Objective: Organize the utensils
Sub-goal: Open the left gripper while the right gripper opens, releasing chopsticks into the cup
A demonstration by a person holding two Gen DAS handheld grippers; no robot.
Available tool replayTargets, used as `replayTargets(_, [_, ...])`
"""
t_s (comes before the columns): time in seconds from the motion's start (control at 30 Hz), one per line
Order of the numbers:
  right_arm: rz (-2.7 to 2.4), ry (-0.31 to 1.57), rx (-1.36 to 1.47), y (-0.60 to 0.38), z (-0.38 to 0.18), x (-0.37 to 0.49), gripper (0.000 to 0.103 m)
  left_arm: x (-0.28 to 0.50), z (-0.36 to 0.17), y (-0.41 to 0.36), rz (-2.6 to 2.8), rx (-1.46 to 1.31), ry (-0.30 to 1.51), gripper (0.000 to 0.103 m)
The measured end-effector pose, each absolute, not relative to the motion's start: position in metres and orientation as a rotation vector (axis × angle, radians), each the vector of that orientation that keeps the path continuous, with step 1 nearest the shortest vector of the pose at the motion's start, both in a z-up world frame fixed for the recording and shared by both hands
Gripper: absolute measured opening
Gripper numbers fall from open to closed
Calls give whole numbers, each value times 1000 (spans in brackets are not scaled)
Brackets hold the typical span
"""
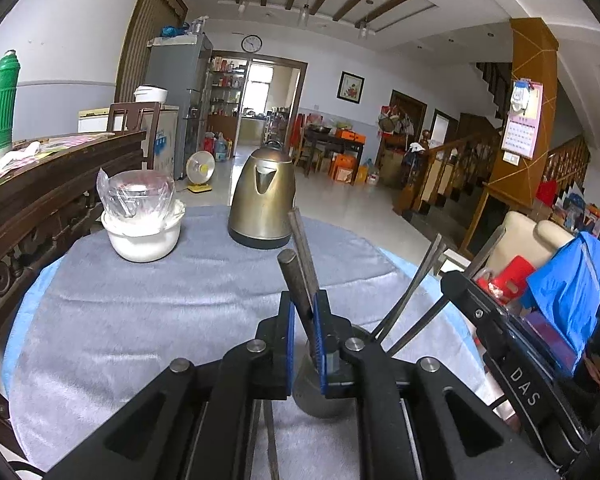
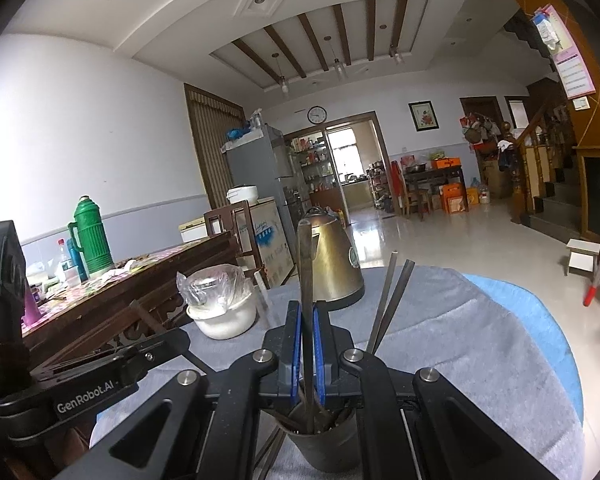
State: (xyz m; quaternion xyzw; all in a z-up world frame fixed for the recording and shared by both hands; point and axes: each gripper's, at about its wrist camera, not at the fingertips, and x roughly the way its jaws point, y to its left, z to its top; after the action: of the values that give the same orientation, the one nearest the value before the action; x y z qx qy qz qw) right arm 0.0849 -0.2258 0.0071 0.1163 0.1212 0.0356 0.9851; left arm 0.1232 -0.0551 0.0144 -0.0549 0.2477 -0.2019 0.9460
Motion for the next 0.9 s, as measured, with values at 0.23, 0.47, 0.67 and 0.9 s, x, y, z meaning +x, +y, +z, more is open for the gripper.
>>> replayTargets(0.23, [67,256,252,-225,6,84,8,123,12,-53,-392,-91,535,13])
replayTargets(0.47, [74,297,277,-227,3,88,8,126,9,-50,-374,-81,565,19])
replayTargets(0.67, [76,310,313,-236,3,85,19,131,4,-42,-348,-92,598,43])
replayTargets(0.9, [73,291,361,-252,1,66,58,138,-6,-35,-309,-70,650,56])
